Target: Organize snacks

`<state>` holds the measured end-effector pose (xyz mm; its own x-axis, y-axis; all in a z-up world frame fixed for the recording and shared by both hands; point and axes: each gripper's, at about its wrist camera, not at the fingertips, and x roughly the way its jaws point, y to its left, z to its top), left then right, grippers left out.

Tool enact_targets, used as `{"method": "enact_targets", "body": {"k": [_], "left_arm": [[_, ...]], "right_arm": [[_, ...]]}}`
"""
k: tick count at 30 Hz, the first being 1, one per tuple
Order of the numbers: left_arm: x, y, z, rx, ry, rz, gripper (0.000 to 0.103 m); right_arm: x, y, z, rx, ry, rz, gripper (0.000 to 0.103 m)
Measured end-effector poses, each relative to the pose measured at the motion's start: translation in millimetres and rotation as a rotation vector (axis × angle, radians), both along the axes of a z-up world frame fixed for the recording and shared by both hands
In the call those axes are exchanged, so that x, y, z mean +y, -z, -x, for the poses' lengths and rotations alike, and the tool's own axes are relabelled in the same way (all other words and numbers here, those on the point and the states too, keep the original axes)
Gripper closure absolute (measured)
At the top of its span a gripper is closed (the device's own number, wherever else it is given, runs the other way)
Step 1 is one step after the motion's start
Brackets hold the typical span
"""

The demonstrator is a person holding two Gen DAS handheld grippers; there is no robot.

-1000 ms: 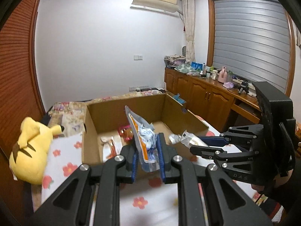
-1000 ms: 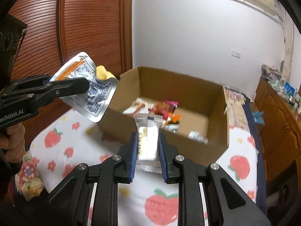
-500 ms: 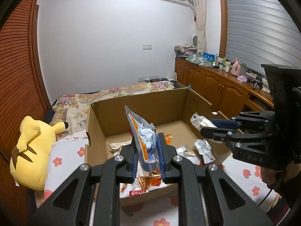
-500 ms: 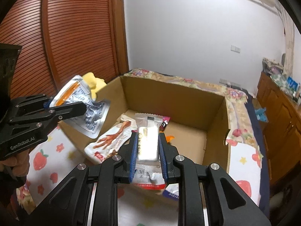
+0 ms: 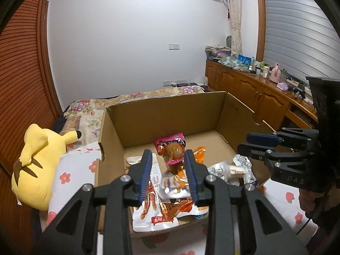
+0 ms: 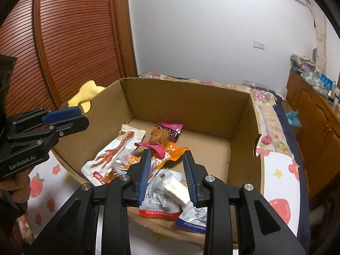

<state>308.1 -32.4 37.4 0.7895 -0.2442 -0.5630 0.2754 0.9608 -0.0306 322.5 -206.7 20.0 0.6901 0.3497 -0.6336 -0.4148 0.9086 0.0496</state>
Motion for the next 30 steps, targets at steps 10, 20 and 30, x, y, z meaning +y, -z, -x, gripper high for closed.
{"method": "enact_targets", "body": {"k": [10,20,30], "left_arm": [[3.6,-16.1,59.8,-0.068,-0.016,-0.002,0.055],[6.4,-41.4,116.1,-0.147,-0.039,-0.016,0.042],[15.7,-62.8,150.8,-0.188,-0.104,-0.021,0.014]], "right_arm": [[-10.5,-22.2,53.8,-0.089,0.04,-0.035,0.056],[-14.4,-53.3,108.7,-0.194,0.082,-0.046,0.04],[-22.0,-74.1,142.5,-0.286,0.162,-0.057,0.01]]}}
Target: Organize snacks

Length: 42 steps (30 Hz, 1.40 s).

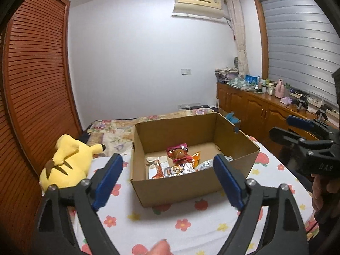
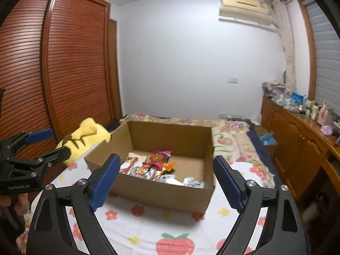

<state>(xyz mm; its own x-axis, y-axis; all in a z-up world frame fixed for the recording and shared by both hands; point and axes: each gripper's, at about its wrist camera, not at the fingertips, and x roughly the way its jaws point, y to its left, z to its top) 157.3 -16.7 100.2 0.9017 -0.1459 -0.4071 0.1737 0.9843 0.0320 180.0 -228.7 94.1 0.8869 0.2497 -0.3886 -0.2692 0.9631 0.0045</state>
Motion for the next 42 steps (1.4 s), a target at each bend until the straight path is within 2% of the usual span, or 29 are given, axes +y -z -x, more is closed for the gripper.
{"method": "enact_targets", "body": {"k": [7,12,18,26,30,42], "left_arm": [[-0.1,-4.4,15.8,-0.042,-0.033,-0.002,0.01],[2.1,1.1,21.6,-0.038,-0.056,0.013,0.01],[0.3,13.6,26.9,-0.018,-0.069,-0.008,0.01],[8.9,28.6,37.0,0.005,-0.085,0.024,0.01],[9.0,33.6,41.3,0.012,-0.09,0.015,0.009],[12.6,30.4,47.2,0.004,-0.091,0.018,0.009]], "right_arm": [[-7.3,-8.9,17.2,-0.038,0.067,-0.008,0.0],[-6.5,-9.4,29.7,-0.06,0.09,0.002,0.0],[-4.8,-2.8,40.6,-0.057,0.096,0.005,0.0],[-3.1,10.3,52.6,-0.048,0.096,0.007,0.0],[-2.0,15.8,54.9,-0.043,0.101,0.016,0.0],[-4.2,23.4,56.7,-0.02,0.098,0.007,0.0]]}}
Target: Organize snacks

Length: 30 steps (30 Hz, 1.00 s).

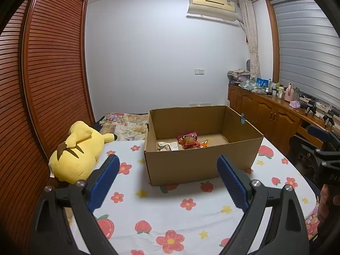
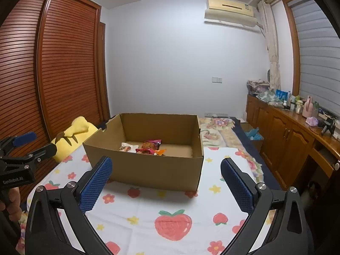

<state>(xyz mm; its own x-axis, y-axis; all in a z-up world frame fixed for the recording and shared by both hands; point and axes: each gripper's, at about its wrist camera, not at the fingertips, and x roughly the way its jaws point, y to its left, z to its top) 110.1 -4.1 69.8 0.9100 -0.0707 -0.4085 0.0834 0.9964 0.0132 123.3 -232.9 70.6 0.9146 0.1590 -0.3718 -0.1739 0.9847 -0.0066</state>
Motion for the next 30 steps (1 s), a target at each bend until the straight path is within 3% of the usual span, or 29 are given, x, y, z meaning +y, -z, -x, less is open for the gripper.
{"method": "enact_targets", "body": {"k": [30], "left_arm": [[-1.1,-0.6,1.8,-0.004,0.002,0.001,0.009]], "right_arm": [[-2.0,0.0,2.6,-0.008,0.009,-0.011,0.0]]}}
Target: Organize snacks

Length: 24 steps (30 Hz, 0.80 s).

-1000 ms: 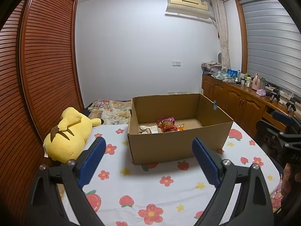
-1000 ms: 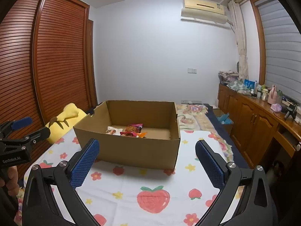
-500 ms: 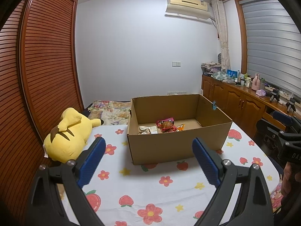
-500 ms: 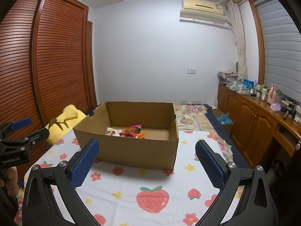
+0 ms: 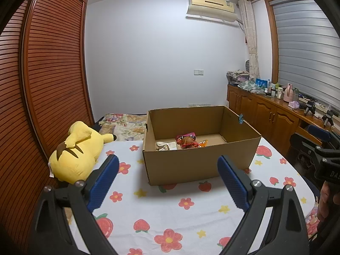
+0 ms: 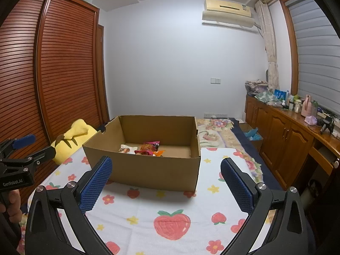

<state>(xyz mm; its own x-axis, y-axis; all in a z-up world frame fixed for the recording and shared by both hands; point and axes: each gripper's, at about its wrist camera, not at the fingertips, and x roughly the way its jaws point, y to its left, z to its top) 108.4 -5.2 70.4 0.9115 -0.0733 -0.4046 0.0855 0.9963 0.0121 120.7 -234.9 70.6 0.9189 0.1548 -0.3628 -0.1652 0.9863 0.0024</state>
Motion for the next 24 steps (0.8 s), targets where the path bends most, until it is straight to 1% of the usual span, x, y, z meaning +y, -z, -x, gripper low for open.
{"method": "enact_targets", "body": {"k": [12,24], "left_arm": [[-3.0,2.2,4.5,0.002,0.005,0.002,0.008],[-1.3,1.6,6.4,-0.006,0.007,0.005,0.008]], "right_arm": [[0.1,-2.2,3.4,-0.013,0.009,-0.002,0.0],[0.9,-1.9,4.2,-0.005,0.011,-0.005,0.0]]}}
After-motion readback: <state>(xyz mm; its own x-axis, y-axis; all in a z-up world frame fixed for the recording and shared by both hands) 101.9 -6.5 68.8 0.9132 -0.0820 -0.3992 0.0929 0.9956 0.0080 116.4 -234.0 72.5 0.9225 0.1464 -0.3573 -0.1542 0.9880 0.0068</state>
